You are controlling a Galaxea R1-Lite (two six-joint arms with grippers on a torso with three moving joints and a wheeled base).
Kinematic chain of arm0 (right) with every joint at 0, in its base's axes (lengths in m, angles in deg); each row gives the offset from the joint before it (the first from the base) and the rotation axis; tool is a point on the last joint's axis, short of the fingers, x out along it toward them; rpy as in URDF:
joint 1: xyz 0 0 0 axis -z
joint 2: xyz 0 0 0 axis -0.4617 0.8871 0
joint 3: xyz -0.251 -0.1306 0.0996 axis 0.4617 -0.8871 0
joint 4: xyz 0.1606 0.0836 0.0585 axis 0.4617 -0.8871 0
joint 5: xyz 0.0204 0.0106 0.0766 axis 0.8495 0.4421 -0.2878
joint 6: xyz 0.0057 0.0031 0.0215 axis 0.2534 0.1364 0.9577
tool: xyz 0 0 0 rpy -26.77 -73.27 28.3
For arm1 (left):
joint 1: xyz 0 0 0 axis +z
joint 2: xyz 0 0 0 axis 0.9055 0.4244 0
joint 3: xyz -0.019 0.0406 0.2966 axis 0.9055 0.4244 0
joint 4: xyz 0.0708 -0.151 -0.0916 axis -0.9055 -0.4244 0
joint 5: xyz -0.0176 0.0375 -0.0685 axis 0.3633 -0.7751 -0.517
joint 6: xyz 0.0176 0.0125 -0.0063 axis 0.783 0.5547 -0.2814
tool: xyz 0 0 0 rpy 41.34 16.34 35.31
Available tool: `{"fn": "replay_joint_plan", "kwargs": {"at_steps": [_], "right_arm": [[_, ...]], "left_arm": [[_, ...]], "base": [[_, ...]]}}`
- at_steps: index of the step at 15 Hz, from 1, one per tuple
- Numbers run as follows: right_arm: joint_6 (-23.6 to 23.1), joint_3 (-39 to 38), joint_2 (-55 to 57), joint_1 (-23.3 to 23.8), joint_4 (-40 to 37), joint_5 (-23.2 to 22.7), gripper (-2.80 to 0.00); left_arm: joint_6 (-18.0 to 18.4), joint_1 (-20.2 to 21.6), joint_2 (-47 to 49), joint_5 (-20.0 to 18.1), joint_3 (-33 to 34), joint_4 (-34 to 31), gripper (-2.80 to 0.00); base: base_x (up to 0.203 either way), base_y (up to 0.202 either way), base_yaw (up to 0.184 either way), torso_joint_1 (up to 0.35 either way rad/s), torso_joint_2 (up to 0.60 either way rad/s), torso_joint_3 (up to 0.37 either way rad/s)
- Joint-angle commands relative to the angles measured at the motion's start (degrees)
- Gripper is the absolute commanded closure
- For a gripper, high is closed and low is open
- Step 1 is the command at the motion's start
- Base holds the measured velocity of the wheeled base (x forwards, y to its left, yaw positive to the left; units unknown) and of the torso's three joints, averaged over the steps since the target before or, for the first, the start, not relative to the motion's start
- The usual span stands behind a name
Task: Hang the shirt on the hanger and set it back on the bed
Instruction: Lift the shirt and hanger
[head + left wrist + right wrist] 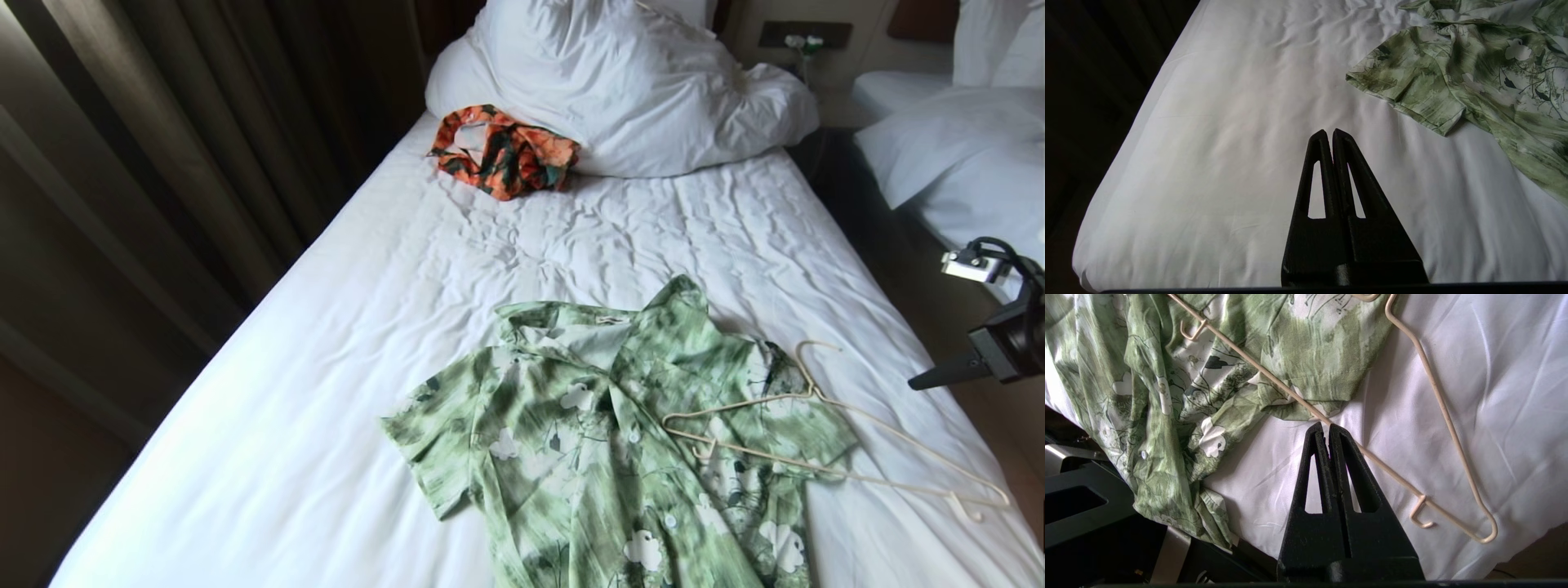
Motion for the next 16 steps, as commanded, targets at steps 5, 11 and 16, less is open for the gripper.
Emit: {"fn": "replay_joint_plan", "kwargs": {"at_steps": [5,11,16], "right_arm": [[-15.0,14.0,18.8,2.0,-5.4,-1.9,0.00],[-25.9,16.5,19.7,4.1,-7.1,-2.1,0.00],[-30.6,16.3,21.4,4.5,-8.7,-4.4,0.00]], "left_arm": [[0.0,0.0,0.1,0.0,0.1,0.0,0.00],[0.0,0.0,0.1,0.0,0.1,0.0,0.00],[0.0,0.0,0.1,0.0,0.1,0.0,0.00]], "base": [[0.000,0.000,0.000,0.000,0.00,0.000],[0.000,0.000,0.000,0.000,0.00,0.000],[0.000,0.000,0.000,0.000,0.00,0.000]]}}
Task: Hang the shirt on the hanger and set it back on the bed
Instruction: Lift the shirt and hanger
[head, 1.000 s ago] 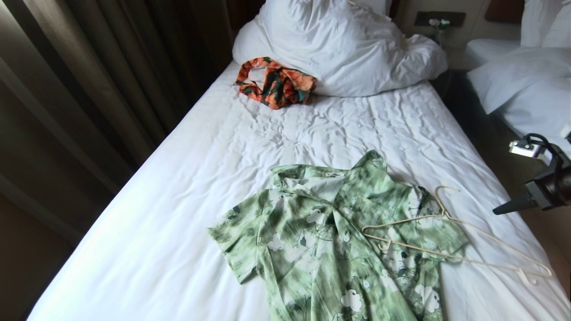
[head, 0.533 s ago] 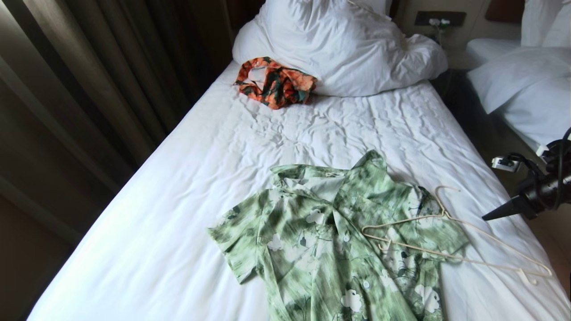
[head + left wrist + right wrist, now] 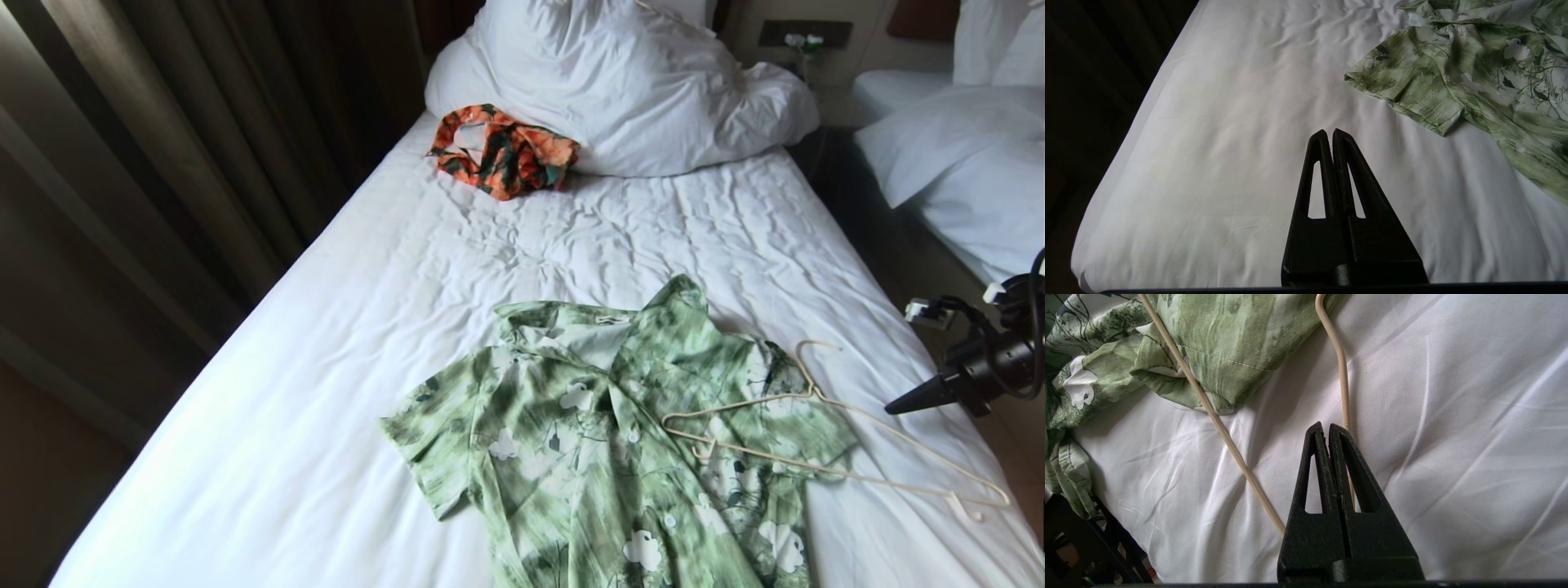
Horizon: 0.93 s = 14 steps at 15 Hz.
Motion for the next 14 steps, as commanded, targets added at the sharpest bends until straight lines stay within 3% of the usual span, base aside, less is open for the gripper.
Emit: {"fn": "replay_joint_plan", "kwargs": {"at_steps": [1,2,3,7,10,12,14], "right_arm": [[-0.8,0.1,-0.1,0.1,-0.4,-0.4,0.00],[-1.8,0.1,-0.2,0.4,-0.5,-0.3,0.00],[-2.2,0.2,-0.5,0.7,-0.5,-0.3,-2.80],[-2.7,0.2,-0.7,1.9,-1.3,-1.5,-2.80],[-6.3,-0.2,1.9,2.5,-2.6,-9.3,-2.80],[-9.9,-0.2,4.0,2.4,-4.0,-10.2,-2.80],[-10.4,-0.2,5.5,1.9,-4.1,-10.2,-2.80]], "left_arm": [[0.0,0.0,0.1,0.0,0.1,0.0,0.00],[0.0,0.0,0.0,0.0,0.1,0.0,0.00],[0.0,0.0,0.1,0.0,0.1,0.0,0.00],[0.0,0.0,0.1,0.0,0.1,0.0,0.00],[0.0,0.0,0.1,0.0,0.0,0.0,0.00],[0.0,0.0,0.1,0.0,0.0,0.0,0.00],[0.0,0.1,0.1,0.0,0.1,0.0,0.00]], "base": [[0.000,0.000,0.000,0.000,0.00,0.000],[0.000,0.000,0.000,0.000,0.00,0.000],[0.000,0.000,0.000,0.000,0.00,0.000],[0.000,0.000,0.000,0.000,0.00,0.000],[0.000,0.000,0.000,0.000,0.00,0.000],[0.000,0.000,0.000,0.000,0.00,0.000],[0.000,0.000,0.000,0.000,0.00,0.000]]}}
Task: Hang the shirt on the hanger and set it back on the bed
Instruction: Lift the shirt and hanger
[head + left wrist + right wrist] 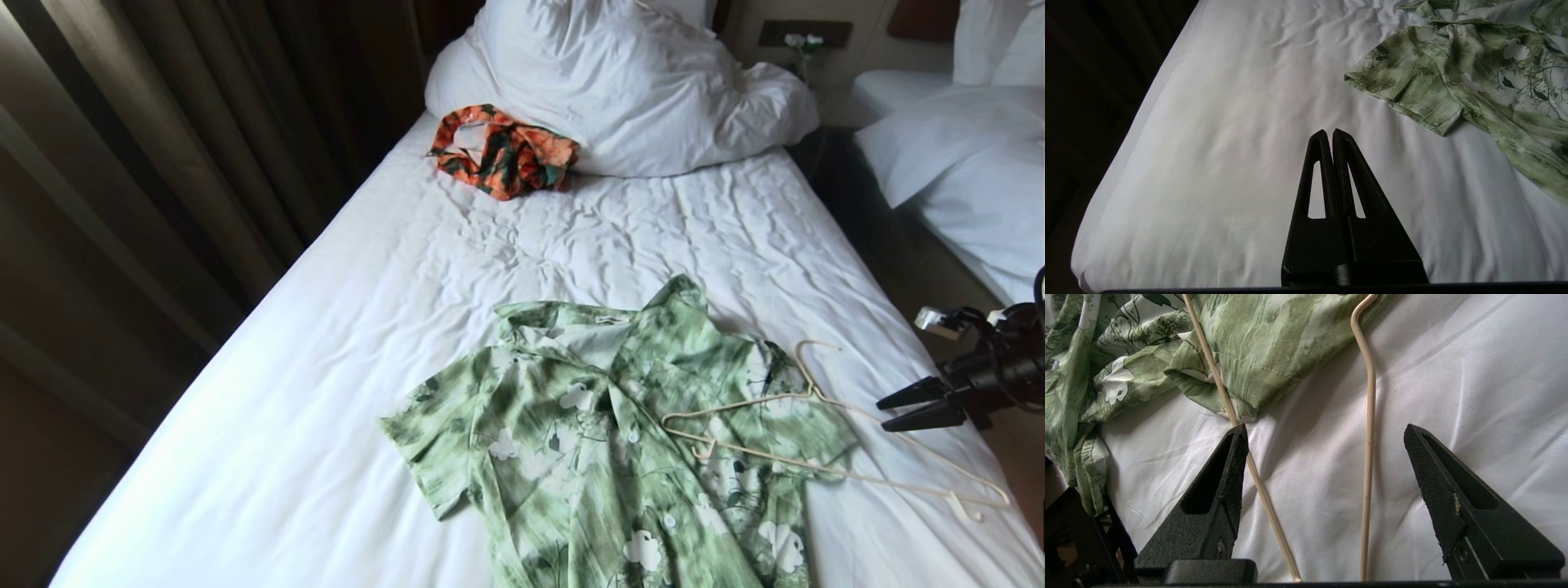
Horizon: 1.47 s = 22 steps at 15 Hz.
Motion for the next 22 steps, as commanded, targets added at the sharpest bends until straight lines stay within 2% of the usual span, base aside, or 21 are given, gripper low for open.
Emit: {"fn": "replay_joint_plan", "kwargs": {"at_steps": [1,6,10,14,17,22], "right_arm": [[-0.5,0.0,2.1,-0.3,-0.3,-0.1,-2.80],[-2.7,-0.4,3.7,-1.0,-1.5,-2.2,-2.80],[-5.6,-0.4,3.3,-3.3,-7.9,-3.1,-2.80],[-5.7,-3.3,3.1,-3.5,-7.7,2.4,-2.80],[-8.3,-7.5,1.6,-4.2,-7.4,7.5,-2.80],[-9.6,-10.2,-0.3,-5.9,-7.4,8.4,-2.80]], "left_arm": [[0.0,0.0,0.1,0.0,0.1,0.0,0.00],[0.0,0.0,0.1,0.0,0.1,0.0,0.00],[0.0,0.0,0.1,0.0,0.0,0.0,0.00],[0.0,0.0,0.1,0.0,0.1,0.0,0.00],[0.0,0.0,0.1,0.0,0.1,0.0,0.00],[0.0,0.0,0.1,0.0,0.0,0.0,0.00]], "base": [[0.000,0.000,0.000,0.000,0.00,0.000],[0.000,0.000,0.000,0.000,0.00,0.000],[0.000,0.000,0.000,0.000,0.00,0.000],[0.000,0.000,0.000,0.000,0.00,0.000],[0.000,0.000,0.000,0.000,0.00,0.000],[0.000,0.000,0.000,0.000,0.00,0.000]]}}
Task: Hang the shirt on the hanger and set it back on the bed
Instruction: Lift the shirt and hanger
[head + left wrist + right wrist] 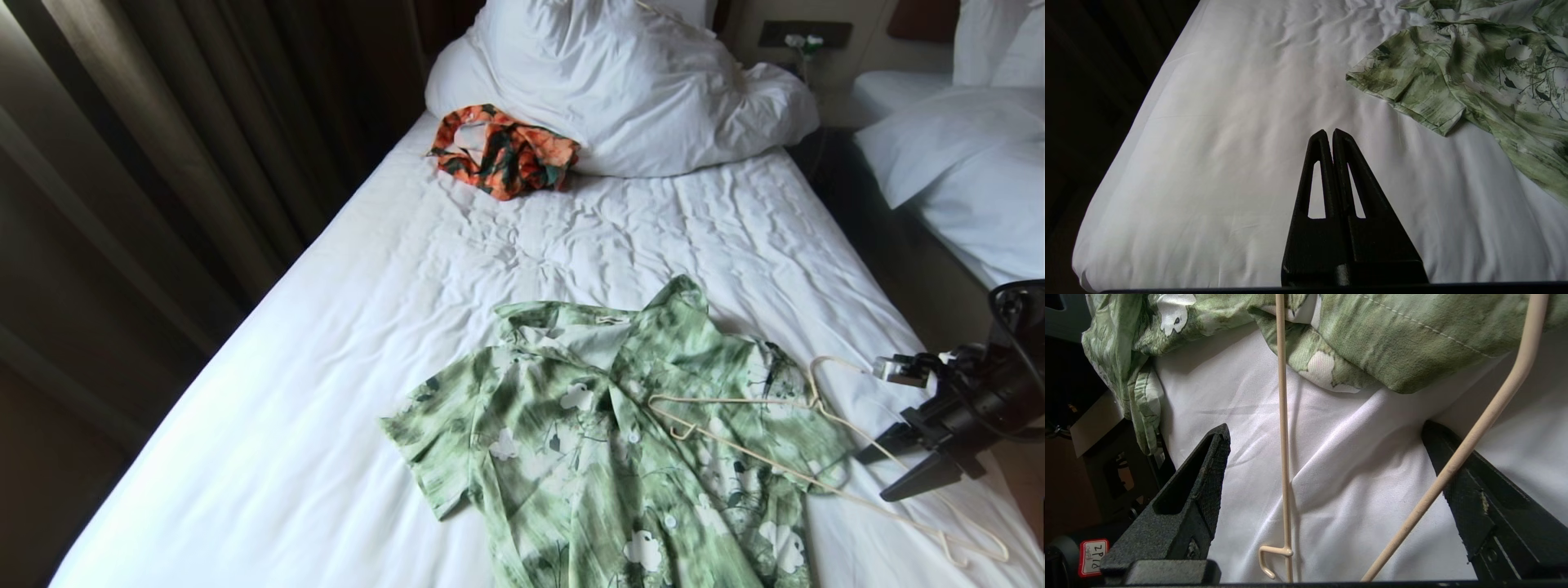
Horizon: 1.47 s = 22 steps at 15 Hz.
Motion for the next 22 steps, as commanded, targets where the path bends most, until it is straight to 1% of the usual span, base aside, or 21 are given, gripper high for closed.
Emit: {"fn": "replay_joint_plan", "kwargs": {"at_steps": [1,5,6,12,17,20,22], "right_arm": [[-0.6,-1.0,-0.9,-0.5,-0.4,-0.4,-2.80],[-0.7,-1.1,-0.8,-0.5,-0.1,-0.5,-2.80],[-0.7,-1.0,-0.8,-0.4,-0.1,-0.5,0.00],[-0.7,-1.0,-1.3,-0.1,0.5,-0.9,0.00],[-0.9,-1.6,-4.5,0.8,0.0,-0.6,0.00],[-2.2,-3.1,-7.9,2.3,-0.1,-0.3,0.00],[-4.0,-5.0,-12.1,4.3,-0.1,-0.3,0.00]], "left_arm": [[0.0,0.0,0.1,0.0,0.1,0.0,0.00],[0.0,0.0,0.1,0.0,0.0,0.0,0.00],[0.0,0.0,0.1,0.0,0.1,0.0,0.00],[0.0,0.0,0.1,0.0,0.1,0.0,0.00],[0.0,0.0,0.1,0.0,0.1,0.0,0.00],[0.0,0.0,0.1,0.0,0.1,0.0,0.00],[0.0,0.0,0.1,0.0,0.1,0.0,0.00]], "base": [[0.000,0.000,0.000,0.000,0.00,0.000],[0.000,0.000,0.000,0.000,0.00,0.000],[0.000,0.000,0.000,0.000,0.00,0.000],[0.000,0.000,0.000,0.000,0.00,0.000],[0.000,0.000,0.000,0.000,0.00,0.000],[0.000,0.000,0.000,0.000,0.00,0.000],[0.000,0.000,0.000,0.000,0.00,0.000]]}}
